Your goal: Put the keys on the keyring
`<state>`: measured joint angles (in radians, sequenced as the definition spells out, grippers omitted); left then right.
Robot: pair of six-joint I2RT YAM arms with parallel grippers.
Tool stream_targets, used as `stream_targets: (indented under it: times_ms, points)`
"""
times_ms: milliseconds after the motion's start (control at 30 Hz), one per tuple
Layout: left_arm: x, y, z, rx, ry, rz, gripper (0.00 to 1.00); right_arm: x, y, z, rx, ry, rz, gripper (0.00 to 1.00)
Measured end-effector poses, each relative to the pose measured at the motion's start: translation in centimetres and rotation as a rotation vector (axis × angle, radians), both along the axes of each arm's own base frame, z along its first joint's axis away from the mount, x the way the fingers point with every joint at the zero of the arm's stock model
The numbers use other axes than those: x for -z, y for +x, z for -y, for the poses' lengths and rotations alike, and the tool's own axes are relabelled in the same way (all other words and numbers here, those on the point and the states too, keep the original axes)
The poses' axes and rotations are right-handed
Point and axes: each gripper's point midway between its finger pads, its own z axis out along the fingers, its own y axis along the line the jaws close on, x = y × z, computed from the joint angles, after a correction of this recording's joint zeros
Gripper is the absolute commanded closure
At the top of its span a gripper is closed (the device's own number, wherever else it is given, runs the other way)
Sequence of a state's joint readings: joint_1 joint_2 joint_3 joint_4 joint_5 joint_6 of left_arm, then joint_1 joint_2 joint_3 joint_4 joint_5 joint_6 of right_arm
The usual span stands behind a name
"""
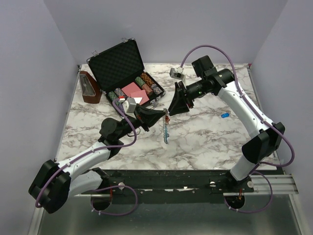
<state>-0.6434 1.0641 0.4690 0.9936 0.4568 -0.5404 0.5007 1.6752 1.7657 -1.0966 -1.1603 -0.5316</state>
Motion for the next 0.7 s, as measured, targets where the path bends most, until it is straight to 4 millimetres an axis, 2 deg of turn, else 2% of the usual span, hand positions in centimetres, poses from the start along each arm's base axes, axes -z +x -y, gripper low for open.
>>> stream_targets:
  times_ms: [133, 333, 400, 533, 700]
  points:
    - [0.0, 0.0, 0.0, 0.000, 0.000, 0.000, 1.00, 0.1, 0.0, 0.0, -0.007, 0.004, 0.014, 0.60]
    - [0.0, 0.0, 0.0, 0.000, 0.000, 0.000, 1.00, 0.3, -0.3, -0.5, -0.028, 0.005, 0.022, 0.65]
    - [0.0, 0.0, 0.0, 0.000, 0.000, 0.000, 1.00, 0.4, -0.5, -0.7, -0.040, 0.004, 0.023, 0.70]
    - [0.0, 0.0, 0.0, 0.001, -0.001, 0.000, 1.00, 0.7, -0.8, -1.1, -0.057, 0.004, 0.026, 0.88]
    - [0.0, -0.1, 0.0, 0.004, -0.004, -0.002, 1.00, 0.7, -0.7, -1.1, -0.058, 0.004, 0.029, 0.99]
